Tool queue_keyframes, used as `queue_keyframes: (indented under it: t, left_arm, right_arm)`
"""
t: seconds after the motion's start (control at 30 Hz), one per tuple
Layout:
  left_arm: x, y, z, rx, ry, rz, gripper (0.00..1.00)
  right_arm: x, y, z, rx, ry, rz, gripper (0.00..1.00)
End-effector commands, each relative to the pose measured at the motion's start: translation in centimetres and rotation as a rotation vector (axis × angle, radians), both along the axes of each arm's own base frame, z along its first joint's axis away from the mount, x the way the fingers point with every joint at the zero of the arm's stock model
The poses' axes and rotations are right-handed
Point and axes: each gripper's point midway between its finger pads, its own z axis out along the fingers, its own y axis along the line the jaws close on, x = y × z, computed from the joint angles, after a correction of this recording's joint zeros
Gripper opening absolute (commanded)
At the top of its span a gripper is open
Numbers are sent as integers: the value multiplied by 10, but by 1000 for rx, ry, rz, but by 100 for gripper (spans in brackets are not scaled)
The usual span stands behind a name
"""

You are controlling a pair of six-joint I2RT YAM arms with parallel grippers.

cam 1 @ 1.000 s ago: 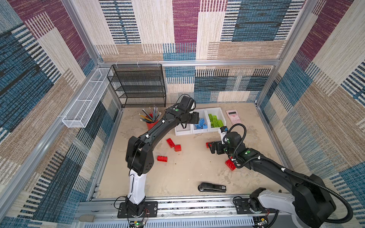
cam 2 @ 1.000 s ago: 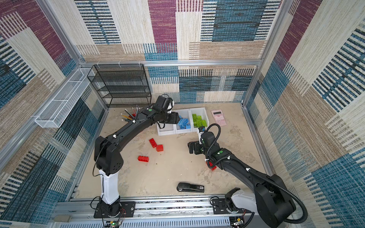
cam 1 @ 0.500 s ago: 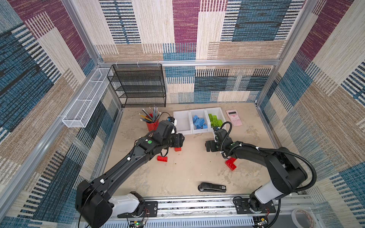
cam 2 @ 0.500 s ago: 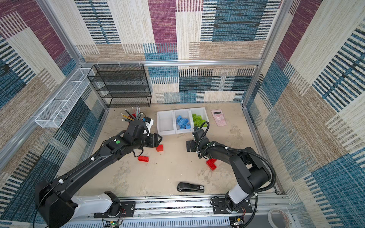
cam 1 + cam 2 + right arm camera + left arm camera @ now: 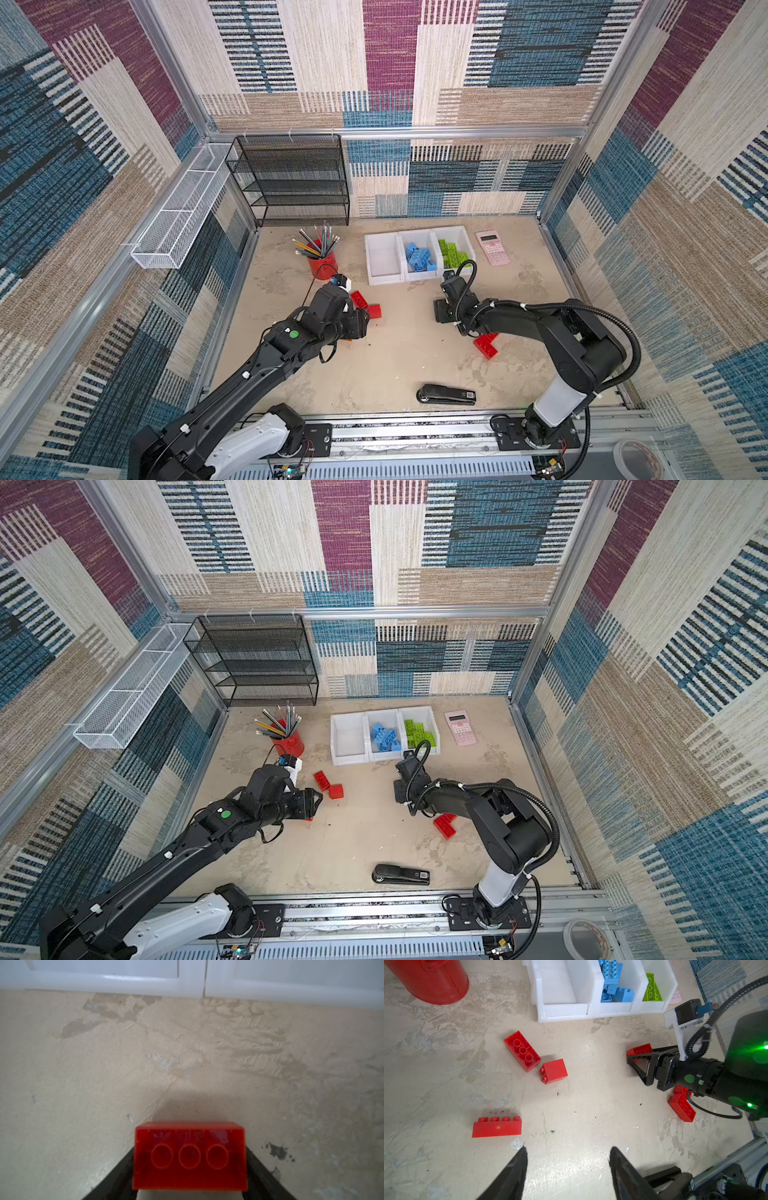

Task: Sort the legos into containers by color
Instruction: 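Carry the red brick into the compartment nearest the pencil cup and release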

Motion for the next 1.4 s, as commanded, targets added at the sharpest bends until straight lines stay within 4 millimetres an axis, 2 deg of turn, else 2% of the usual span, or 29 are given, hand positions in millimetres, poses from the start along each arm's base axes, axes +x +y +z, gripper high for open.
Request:
queue_keyframes:
  t: [0.0, 0.07, 0.17, 0.43, 0.67, 0.77, 0.97, 1.17, 1.37]
  left_arm:
    - [2, 0, -2, 2, -5, 3, 64]
    - [2, -2, -5, 3, 6, -4, 64]
    - [-1, -2, -13, 12, 32, -10, 64]
    - [-15, 7, -32, 7, 62, 10, 64]
    - [-27, 10, -53, -3, 116, 13, 63]
    - [-30, 11, -59, -9, 127, 17, 63]
    - [-37, 7, -70, -47, 165, 13, 62]
    - [-41, 7, -76, -57, 180, 10, 62]
    - [-43, 7, -78, -57, 183, 6, 62]
  right_arm:
    - [2, 5, 7, 27, -17, -6, 67]
    - [3, 9, 11, 38, -13, 5, 60]
    - [6, 15, 23, 67, -27, 19, 54]
    - [18, 49, 77, 172, -92, 129, 54]
    - [43, 84, 120, 229, -156, 218, 54]
    - [57, 99, 131, 235, -173, 242, 54]
    - [83, 133, 134, 251, -176, 287, 54]
    - [106, 163, 125, 260, -157, 318, 54]
    - [127, 183, 113, 254, -134, 327, 56]
